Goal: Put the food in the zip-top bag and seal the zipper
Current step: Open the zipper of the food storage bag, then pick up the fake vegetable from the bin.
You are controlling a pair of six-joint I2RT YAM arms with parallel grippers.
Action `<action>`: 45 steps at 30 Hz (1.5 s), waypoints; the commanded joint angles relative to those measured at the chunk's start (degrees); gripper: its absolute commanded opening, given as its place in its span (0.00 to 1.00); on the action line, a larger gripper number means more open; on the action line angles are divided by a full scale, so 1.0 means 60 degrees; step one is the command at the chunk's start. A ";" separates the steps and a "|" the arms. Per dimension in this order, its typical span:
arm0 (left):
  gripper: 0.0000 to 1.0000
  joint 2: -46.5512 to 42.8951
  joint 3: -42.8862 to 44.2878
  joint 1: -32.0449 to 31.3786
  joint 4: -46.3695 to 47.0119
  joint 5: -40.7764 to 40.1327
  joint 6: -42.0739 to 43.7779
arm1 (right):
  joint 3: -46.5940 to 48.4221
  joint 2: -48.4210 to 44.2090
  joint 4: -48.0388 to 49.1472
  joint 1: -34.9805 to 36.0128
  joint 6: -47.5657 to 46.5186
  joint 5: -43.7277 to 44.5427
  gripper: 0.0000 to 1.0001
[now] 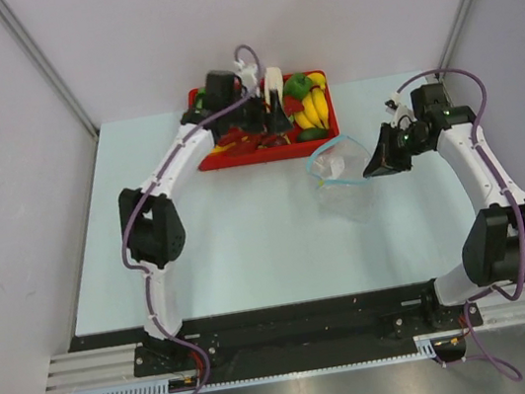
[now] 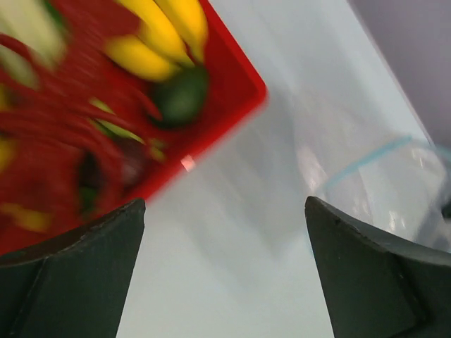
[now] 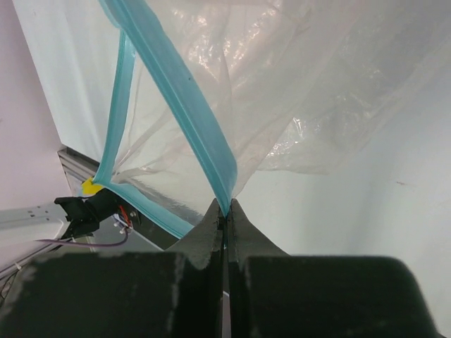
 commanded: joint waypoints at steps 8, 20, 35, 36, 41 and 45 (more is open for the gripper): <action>1.00 0.1808 0.3396 0.2285 0.1687 -0.4333 0.1211 | 0.0054 0.0036 0.0623 0.0081 0.0133 0.0198 0.00; 0.98 0.3539 0.3631 0.2431 0.1790 -0.5556 0.1902 | 0.0054 -0.0111 0.0668 0.0096 0.0104 0.0520 0.00; 0.33 0.3688 0.3939 0.2505 0.1599 -0.5555 0.2122 | 0.0054 -0.0184 0.0580 -0.0036 0.0001 0.0550 0.00; 0.27 0.3527 0.3910 0.2505 0.1642 -0.5643 0.2122 | 0.0054 -0.0198 0.0580 -0.0036 0.0030 0.0521 0.00; 0.00 0.2416 0.3487 0.2505 0.1862 -0.5908 0.2137 | 0.0068 -0.0169 0.0595 -0.0021 0.0074 0.0243 0.00; 0.00 0.1798 0.3207 0.2505 0.2082 -0.5893 0.2137 | 0.0054 -0.0199 0.0580 0.0022 0.0089 -0.0065 0.00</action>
